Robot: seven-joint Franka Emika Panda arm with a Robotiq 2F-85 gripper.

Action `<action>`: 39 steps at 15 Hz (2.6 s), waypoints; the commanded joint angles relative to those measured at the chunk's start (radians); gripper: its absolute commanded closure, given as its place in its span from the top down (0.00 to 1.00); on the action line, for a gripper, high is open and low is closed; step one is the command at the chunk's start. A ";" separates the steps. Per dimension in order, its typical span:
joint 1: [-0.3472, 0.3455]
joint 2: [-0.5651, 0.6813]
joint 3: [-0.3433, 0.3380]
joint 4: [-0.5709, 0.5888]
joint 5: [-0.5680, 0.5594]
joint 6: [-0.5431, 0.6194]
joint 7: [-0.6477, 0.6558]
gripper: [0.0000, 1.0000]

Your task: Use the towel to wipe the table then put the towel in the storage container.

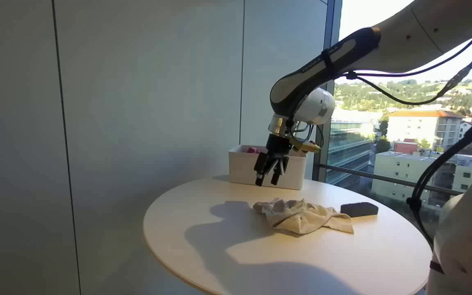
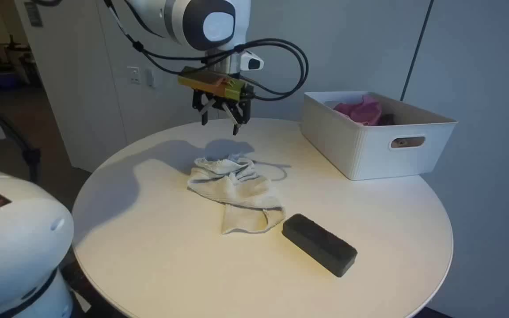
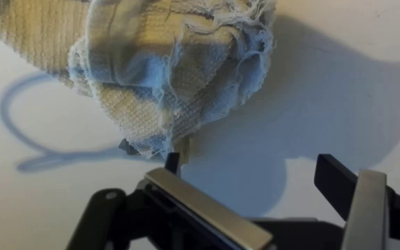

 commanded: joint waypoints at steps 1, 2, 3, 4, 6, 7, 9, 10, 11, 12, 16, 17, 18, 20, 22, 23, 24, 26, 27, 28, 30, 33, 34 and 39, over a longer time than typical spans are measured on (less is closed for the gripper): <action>-0.020 0.001 0.019 0.006 0.008 -0.003 -0.006 1.00; -0.020 0.001 0.019 0.011 0.008 -0.003 -0.006 1.00; -0.020 0.000 0.019 0.014 0.008 -0.003 -0.006 1.00; -0.020 0.000 0.019 0.015 0.008 -0.003 -0.006 1.00; -0.020 0.000 0.019 0.015 0.008 -0.003 -0.006 1.00; -0.020 0.000 0.019 0.015 0.008 -0.003 -0.006 1.00; -0.028 -0.004 0.023 0.004 -0.003 0.004 0.008 1.00; -0.040 -0.013 0.028 -0.016 -0.013 0.014 0.028 1.00; -0.053 -0.019 0.033 -0.038 -0.030 0.022 0.047 1.00; -0.064 -0.021 0.033 -0.063 -0.041 0.019 0.056 1.00; -0.126 0.001 0.049 -0.176 -0.144 0.085 0.139 1.00; -0.137 0.013 0.052 -0.202 -0.171 0.097 0.155 1.00; -0.146 0.027 0.052 -0.219 -0.192 0.106 0.163 1.00; -0.146 0.048 0.046 -0.256 -0.198 0.162 0.153 0.73; -0.147 0.057 0.053 -0.271 -0.214 0.209 0.155 0.59; -0.143 0.059 0.052 -0.276 -0.209 0.218 0.147 0.53; -0.141 0.063 0.053 -0.281 -0.209 0.230 0.145 0.47; -0.122 0.085 0.044 -0.275 -0.177 0.236 0.103 0.34; -0.113 0.105 0.042 -0.262 -0.165 0.240 0.091 0.26; -0.108 0.133 0.045 -0.239 -0.168 0.251 0.083 0.20; -0.088 0.182 0.042 -0.185 -0.145 0.239 0.039 0.09; -0.070 0.244 0.051 -0.090 -0.126 0.240 -0.015 0.08; -0.068 0.263 0.058 -0.063 -0.130 0.248 -0.024 0.08; -0.075 0.395 0.097 0.109 -0.143 0.255 -0.043 0.10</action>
